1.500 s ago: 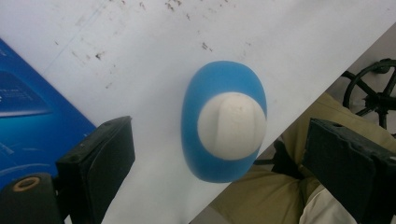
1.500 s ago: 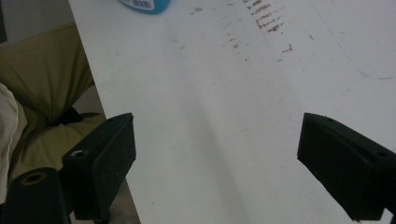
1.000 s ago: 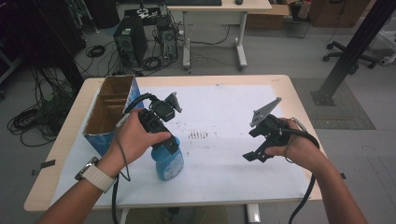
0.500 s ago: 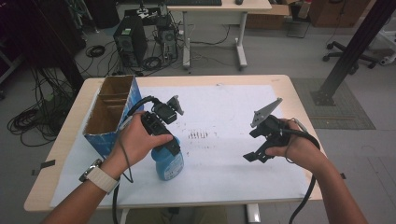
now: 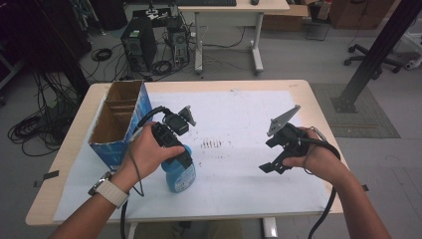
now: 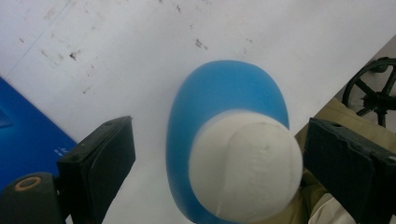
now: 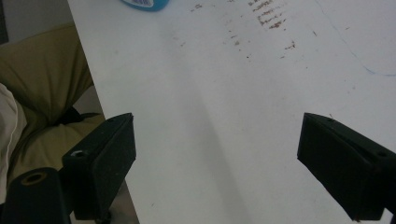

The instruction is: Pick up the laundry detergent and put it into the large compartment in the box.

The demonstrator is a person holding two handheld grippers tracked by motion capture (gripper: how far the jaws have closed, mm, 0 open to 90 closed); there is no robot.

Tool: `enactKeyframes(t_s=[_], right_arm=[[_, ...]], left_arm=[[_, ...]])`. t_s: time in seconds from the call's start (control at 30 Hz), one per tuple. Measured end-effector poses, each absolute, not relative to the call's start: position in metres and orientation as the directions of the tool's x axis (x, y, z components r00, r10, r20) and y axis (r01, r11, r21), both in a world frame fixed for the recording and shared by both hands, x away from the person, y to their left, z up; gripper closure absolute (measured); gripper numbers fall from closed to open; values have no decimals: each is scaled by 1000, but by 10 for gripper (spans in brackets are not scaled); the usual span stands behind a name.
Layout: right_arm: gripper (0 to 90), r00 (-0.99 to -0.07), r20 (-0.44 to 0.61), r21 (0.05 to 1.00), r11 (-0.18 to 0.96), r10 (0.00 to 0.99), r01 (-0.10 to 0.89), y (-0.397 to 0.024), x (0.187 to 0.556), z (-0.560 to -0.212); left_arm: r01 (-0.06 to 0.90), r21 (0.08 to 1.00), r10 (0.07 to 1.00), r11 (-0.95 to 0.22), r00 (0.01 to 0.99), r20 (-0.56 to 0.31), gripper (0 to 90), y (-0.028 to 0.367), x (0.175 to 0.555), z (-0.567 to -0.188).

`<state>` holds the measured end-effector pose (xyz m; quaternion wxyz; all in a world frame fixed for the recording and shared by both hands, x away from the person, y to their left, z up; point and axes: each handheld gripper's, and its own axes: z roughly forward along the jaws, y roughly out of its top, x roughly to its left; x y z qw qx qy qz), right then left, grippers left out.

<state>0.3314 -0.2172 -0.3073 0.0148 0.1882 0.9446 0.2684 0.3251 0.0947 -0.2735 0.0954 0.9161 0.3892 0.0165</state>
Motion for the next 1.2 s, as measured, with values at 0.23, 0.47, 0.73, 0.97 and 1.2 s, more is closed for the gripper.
enactKeyframes(t_s=[0.23, 0.47, 0.73, 0.97, 1.2], right_arm=[[118, -930, 72, 512, 787, 361, 345, -216, 332, -307], [117, -929, 74, 513, 785, 363, 348, -216, 332, -307], [117, -928, 75, 513, 784, 364, 349, -218, 332, -308], [118, -927, 78, 510, 784, 368, 354, -219, 331, -310], [117, -926, 80, 509, 784, 368, 355, -219, 331, -310]], left_arm=[[707, 180, 713, -684, 700, -43, 102, 93, 325, -279], [704, 171, 708, -690, 705, -46, 133, 92, 326, -284], [704, 167, 707, -690, 705, -52, 174, 91, 327, -287], [706, 168, 708, -688, 703, -58, 200, 92, 327, -289], [704, 170, 707, -690, 705, -53, 265, 91, 327, -290]])
